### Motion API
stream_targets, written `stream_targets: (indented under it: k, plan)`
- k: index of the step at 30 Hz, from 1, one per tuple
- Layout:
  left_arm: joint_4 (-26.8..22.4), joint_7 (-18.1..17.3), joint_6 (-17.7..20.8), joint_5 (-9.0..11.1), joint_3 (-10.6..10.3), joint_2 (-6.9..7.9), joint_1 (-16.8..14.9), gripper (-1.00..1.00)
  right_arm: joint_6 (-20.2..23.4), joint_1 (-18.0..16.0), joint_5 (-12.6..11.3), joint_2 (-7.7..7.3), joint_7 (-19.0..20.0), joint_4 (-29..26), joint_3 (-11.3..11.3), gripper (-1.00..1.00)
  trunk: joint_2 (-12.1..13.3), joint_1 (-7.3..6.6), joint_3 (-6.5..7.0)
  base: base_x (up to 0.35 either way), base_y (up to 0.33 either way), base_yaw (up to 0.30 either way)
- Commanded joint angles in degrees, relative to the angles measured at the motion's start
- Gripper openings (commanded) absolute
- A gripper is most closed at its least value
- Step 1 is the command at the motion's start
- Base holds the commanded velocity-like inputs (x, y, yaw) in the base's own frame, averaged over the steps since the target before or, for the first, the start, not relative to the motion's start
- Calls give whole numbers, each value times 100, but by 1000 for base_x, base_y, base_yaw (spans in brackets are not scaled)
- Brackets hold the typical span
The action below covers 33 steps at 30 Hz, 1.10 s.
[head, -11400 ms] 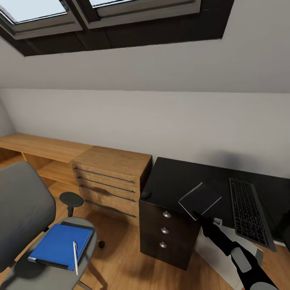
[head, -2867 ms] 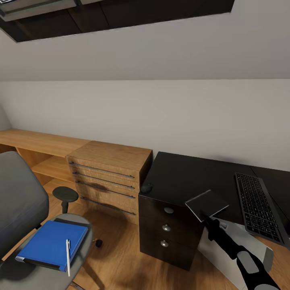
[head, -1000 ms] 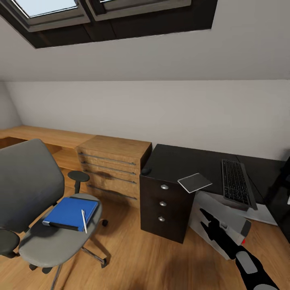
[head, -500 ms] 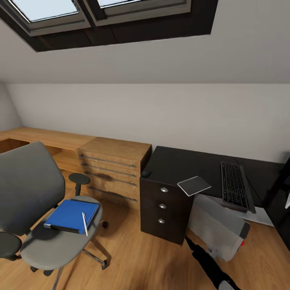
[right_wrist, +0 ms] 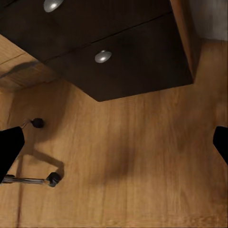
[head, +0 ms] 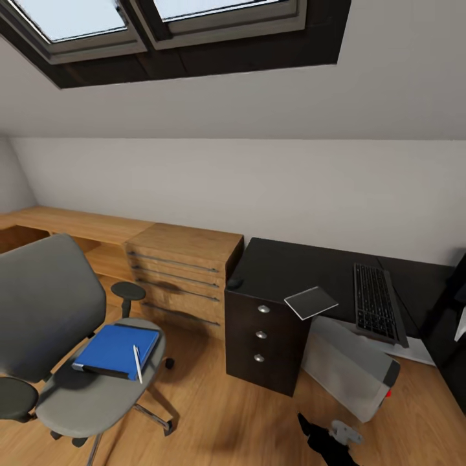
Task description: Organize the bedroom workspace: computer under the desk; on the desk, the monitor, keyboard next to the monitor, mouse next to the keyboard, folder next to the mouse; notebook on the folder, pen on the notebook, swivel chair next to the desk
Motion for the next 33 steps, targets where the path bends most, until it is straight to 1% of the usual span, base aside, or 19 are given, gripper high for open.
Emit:
stream_targets:
  k: [1, 2, 3, 5, 6, 7, 9, 10, 11, 12, 15, 18, 20, 22, 24, 27, 32, 33]
  plan:
    - [-49, -5, 0, 61, -46, 1, -3, 100, -11, 6, 31, 3, -173, 12, 16, 100, 39, -23, 13, 0, 0, 0]
    - [-103, -4, 36, 60, -45, -2, -3, 100, -12, 13, 97, 9, -377, 15, 16, 100, 79, -45, 31, 0, 0, 0]
    - [-225, -4, 152, 58, -46, -8, -2, 100, -14, 28, 189, 17, -785, 18, 17, 100, 119, -67, 49, 0, 0, 0]
    - [-368, -4, 328, 57, -47, -24, -2, 100, -16, 37, 246, 22, -1145, 18, 15, 100, 199, -111, 85, 0, 0, 0]
    - [-443, -2, 435, 54, -47, -36, -2, 100, -16, 40, 269, 24, -1281, 17, 16, 100, 239, -133, 103, 0, 0, 0]
    - [-586, 1, 664, 51, -48, -56, -3, 100, -17, 45, 303, 32, -1476, 18, 15, 100, 279, -155, 121, 0, 0, 0]
    - [-701, 3, 879, 49, -48, -67, -3, 100, -18, 48, 324, 51, -1600, 23, 12, 100, 359, -199, 156, 0, 0, 0]
    - [-777, 4, 1044, 51, -46, -73, -3, 100, -18, 50, 342, 105, -1681, 23, 11, 100, 399, -221, 174, 0, 0, 0]
    - [-804, 4, 1101, 55, -45, -75, -3, 100, -20, 50, 351, 141, -1710, 22, 11, 100, 440, -243, 192, 0, 0, 0]
    - [-837, 3, 1183, 72, -41, -73, -3, 100, -24, 51, 366, 219, -1756, 19, 10, 100, 480, -265, 210, 0, 0, 0]
    - [-757, -7, 1260, 95, -27, -76, -3, 100, -98, 53, 383, 326, -1813, 18, 12, 100, 600, -330, 264, 0, 0, 0]
    - [-642, -14, 1231, 92, -32, -86, -3, 100, -254, 53, 397, 375, -1830, 21, 15, 100, 720, -396, 318, 0, 0, -45]
    - [-570, -21, 1190, 86, -39, -98, -3, 100, -443, 53, 429, 431, -1838, 22, 16, 100, 801, -440, 354, 0, 0, -156]
    - [-527, -25, 1165, 80, -48, -127, -3, 100, -587, 53, 502, 488, -1841, 23, 17, 100, 881, -484, 390, 0, 0, -199]
    - [-511, -27, 1149, 77, -51, -138, -3, 100, -643, 53, 569, 517, -1843, 23, 17, 100, 961, -528, 426, 0, 0, -228]
    - [-492, -28, 1127, 71, -49, -153, -3, 100, -714, 53, 754, 548, -1845, 23, 17, 100, 1081, -594, 480, 0, 0, -245]
    - [-491, -29, 1120, 65, -48, -157, -3, 100, -745, 55, 954, 554, -1846, 23, 17, 100, 1282, -704, 569, 0, 0, -256]
    - [-491, -29, 1119, 64, -48, -149, -3, 100, -752, 58, 1034, 551, -1846, 24, 17, 100, 1322, -726, 587, 0, 0, -259]
